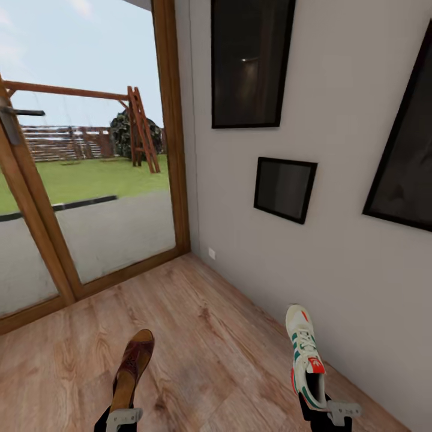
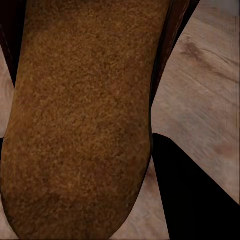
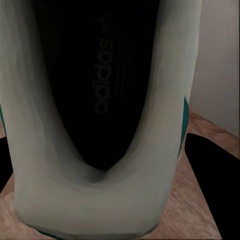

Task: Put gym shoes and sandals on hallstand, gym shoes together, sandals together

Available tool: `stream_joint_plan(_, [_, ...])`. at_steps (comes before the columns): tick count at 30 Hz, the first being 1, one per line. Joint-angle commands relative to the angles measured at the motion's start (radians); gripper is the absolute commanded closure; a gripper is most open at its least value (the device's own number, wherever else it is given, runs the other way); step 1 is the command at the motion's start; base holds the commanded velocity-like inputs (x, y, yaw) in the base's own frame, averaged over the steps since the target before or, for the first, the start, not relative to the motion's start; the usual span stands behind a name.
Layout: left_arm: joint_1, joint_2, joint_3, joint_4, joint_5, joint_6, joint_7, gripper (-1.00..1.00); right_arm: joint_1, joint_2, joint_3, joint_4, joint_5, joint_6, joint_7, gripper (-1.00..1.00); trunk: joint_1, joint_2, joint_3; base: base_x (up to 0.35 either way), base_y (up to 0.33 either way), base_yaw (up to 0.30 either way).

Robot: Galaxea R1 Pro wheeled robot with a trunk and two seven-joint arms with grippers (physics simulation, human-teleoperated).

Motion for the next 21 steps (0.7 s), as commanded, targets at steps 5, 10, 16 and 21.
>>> stream_joint_plan(5, [0.000,0.001,0.007,0.000,-0.013,-0.003,0.003,1.00,-0.001,0.001,-0.008,0.000,0.008,-0.003,0.003,1.00,0.000,0.000,-0.001,-0.001,0.237,-0.282])
stream_joint_plan(10, [0.000,0.002,0.006,0.001,-0.014,-0.003,0.003,1.00,-0.001,0.001,-0.008,0.000,0.008,-0.002,0.003,1.00,0.000,0.000,-0.001,-0.080,0.287,-0.282])
stream_joint_plan(16, [0.000,0.003,0.006,0.000,-0.014,-0.003,0.003,1.00,-0.001,0.001,-0.008,0.000,0.008,-0.002,0.003,1.00,0.000,0.000,-0.001,-0.135,0.294,-0.282])
stream_joint_plan(21, [0.000,0.002,0.006,0.000,-0.014,-0.003,0.003,1.00,-0.001,0.001,-0.008,0.000,0.008,-0.002,0.003,1.00,0.000,0.000,-0.001,-0.123,0.254,-0.281])
